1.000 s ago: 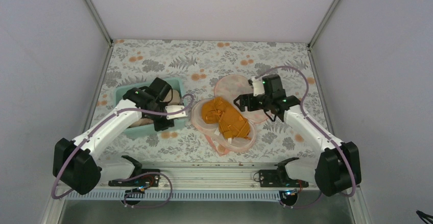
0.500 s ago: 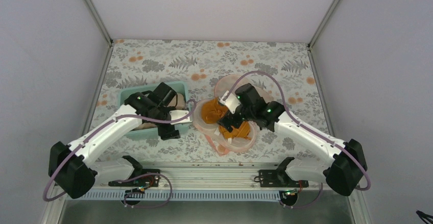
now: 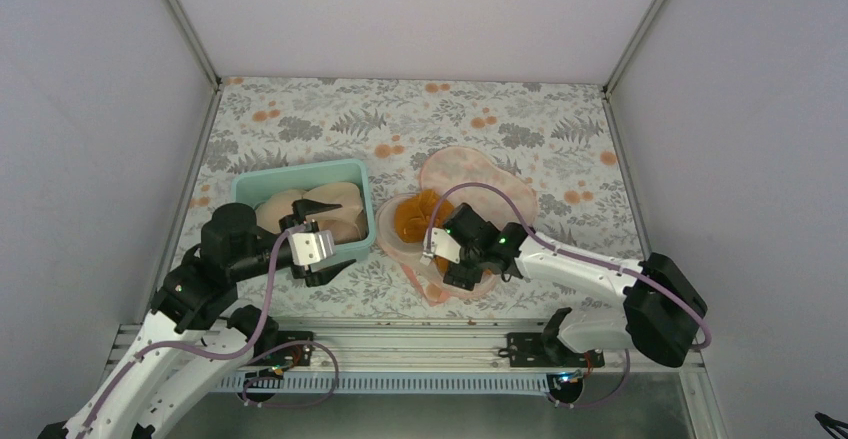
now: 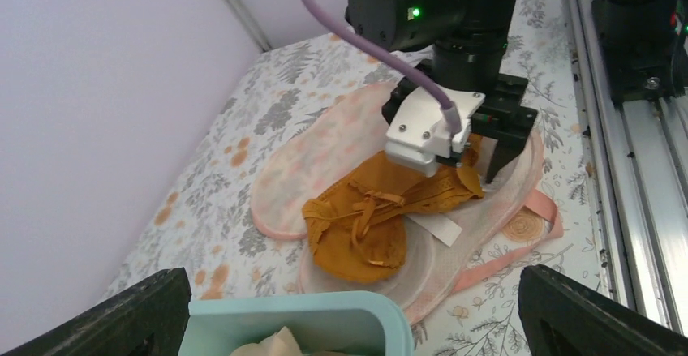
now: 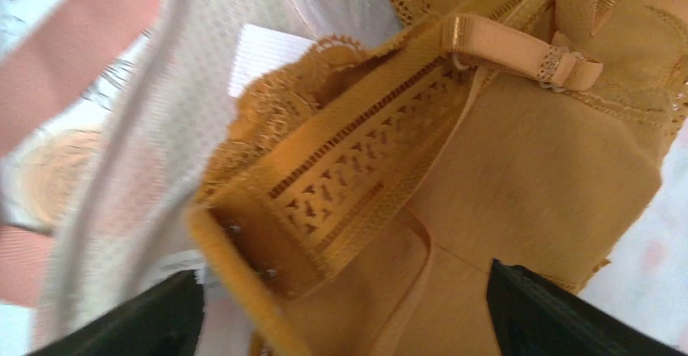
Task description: Unzip the laundry bag and remove the bra
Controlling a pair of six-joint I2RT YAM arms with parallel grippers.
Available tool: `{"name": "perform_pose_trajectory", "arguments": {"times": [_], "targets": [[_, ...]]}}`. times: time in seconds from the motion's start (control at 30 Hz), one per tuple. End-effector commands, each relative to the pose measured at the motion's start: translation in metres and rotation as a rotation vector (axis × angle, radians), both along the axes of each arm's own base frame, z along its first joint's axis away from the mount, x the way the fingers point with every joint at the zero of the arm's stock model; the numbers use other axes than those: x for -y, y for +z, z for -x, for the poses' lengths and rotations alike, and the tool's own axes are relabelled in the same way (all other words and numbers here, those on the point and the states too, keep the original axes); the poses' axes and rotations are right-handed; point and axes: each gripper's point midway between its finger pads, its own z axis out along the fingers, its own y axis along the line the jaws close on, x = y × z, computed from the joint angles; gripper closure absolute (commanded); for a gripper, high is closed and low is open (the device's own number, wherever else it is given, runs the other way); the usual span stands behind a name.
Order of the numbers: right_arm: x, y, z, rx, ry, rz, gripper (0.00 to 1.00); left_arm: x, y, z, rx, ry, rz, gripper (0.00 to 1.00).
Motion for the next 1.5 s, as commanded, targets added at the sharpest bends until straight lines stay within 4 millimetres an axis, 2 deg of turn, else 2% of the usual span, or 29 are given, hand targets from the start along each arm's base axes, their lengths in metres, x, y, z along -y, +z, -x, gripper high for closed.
{"name": "perform_pose_trajectory", "arguments": {"times": [0.0,0.17,0.2,0.4,0.47,0.5,0.67,0.8,0.9,1.0,1.07,1.17,1.23,1.3,1.4,1.47], "targets": [[0.007,-0.004,-0.020,0.122,-0.025,0.067,0.16,0.009,0.006,0.005,0.055,-0.074,0.032,0.00],[0.009,-0.009,-0.024,0.141,-0.027,0.096,0.19,0.009,0.005,0.002,0.062,-0.066,0.020,0.00],[0.011,-0.012,-0.025,0.143,-0.030,0.105,0.23,0.009,0.005,0.002,0.063,-0.066,0.020,0.00],[0.011,-0.014,-0.027,0.132,-0.044,0.129,0.73,0.009,0.003,0.001,0.057,-0.066,0.016,0.00],[0.006,-0.005,-0.027,0.123,-0.046,0.103,0.92,0.009,0.002,0.001,0.053,-0.065,0.014,0.00],[0.003,0.000,-0.025,0.115,-0.043,0.086,0.96,0.009,0.002,0.001,0.051,-0.065,0.014,0.00],[-0.008,0.033,-0.008,0.062,0.022,-0.019,0.96,0.013,-0.002,-0.007,0.017,-0.057,0.001,0.00],[-0.009,0.057,0.003,0.071,0.073,-0.081,0.96,0.022,-0.013,-0.026,-0.034,-0.041,-0.055,0.03],[-0.004,0.066,0.010,0.081,0.104,-0.099,0.96,0.039,-0.023,-0.037,-0.076,-0.077,-0.116,0.08],[0.003,0.072,0.013,0.086,0.106,-0.100,0.96,0.065,-0.037,-0.043,-0.072,-0.133,-0.187,0.14],[0.008,0.074,0.016,0.084,0.107,-0.091,0.96,0.083,-0.042,-0.046,-0.028,-0.165,-0.227,0.14],[0.015,0.080,0.016,0.098,0.094,-0.078,0.96,0.103,-0.039,-0.071,-0.113,-0.072,-0.164,0.14],[0.017,0.088,0.018,0.111,0.093,-0.092,0.96,0.111,-0.053,-0.083,-0.248,0.004,-0.138,0.13],[0.019,0.096,0.021,0.125,0.103,-0.114,0.96,0.115,-0.070,-0.083,-0.356,0.040,-0.115,0.11],[0.023,0.107,0.025,0.135,0.116,-0.129,0.96,0.123,-0.087,-0.081,-0.386,0.051,-0.119,0.04],[0.025,0.114,0.028,0.136,0.125,-0.137,0.96,0.125,-0.093,-0.089,-0.374,0.078,-0.120,0.01]]}}
